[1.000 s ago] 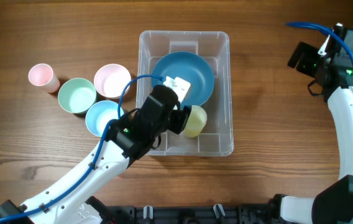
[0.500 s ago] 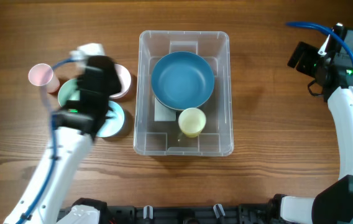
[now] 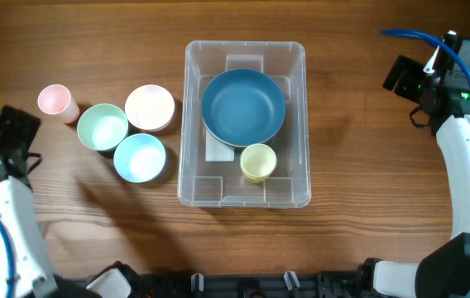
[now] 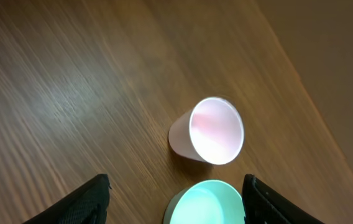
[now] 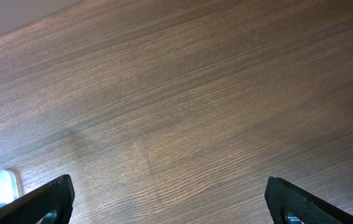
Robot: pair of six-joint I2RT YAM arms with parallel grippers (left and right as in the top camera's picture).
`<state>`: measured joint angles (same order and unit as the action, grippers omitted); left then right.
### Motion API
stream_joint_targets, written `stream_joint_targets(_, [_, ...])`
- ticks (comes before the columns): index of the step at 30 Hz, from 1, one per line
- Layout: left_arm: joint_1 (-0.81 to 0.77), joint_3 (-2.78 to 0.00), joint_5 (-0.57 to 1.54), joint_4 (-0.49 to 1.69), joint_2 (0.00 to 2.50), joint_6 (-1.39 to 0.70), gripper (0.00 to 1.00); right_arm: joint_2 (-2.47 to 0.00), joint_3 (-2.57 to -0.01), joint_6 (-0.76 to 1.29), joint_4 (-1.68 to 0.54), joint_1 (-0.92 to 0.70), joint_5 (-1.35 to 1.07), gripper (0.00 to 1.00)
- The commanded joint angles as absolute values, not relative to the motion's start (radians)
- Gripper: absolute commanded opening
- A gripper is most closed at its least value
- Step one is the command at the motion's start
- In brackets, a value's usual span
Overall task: Pack container
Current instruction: 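Open the left gripper and move it back toward the pink cup, then grasp the pink cup rim with the left gripper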
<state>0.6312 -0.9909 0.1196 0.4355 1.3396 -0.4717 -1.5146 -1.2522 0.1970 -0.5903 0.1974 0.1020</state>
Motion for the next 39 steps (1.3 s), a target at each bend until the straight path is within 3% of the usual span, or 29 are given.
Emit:
stream_joint_targets(1, [0.645,-1.004,0.270,0.403,1.466,-0.488,0.70,-1.509,-1.261,0.194,-0.588,0.195,0.112,1.00])
stream_joint_targets(8, [0.640,-1.004,0.385,0.262,1.600,-0.487,0.65,-1.509,-1.261,0.194,-0.588,0.195,0.112,1.00])
stream_joint_targets(16, [0.604,-1.004,0.294,0.219,1.605,-0.476,0.65,-1.509,-1.261,0.194,-0.588,0.195,0.112,1.00])
stream_joint_targets(28, [0.538,-1.004,0.144,0.197,1.607,-0.480,0.57,-1.509,-1.261,0.194,-0.588,0.195,0.112,1.00])
stream_joint_targets(39, [0.538,-1.004,0.144,0.174,1.691,-0.484,0.65,-1.509,-1.261,0.194,-0.588,0.195,0.112,1.00])
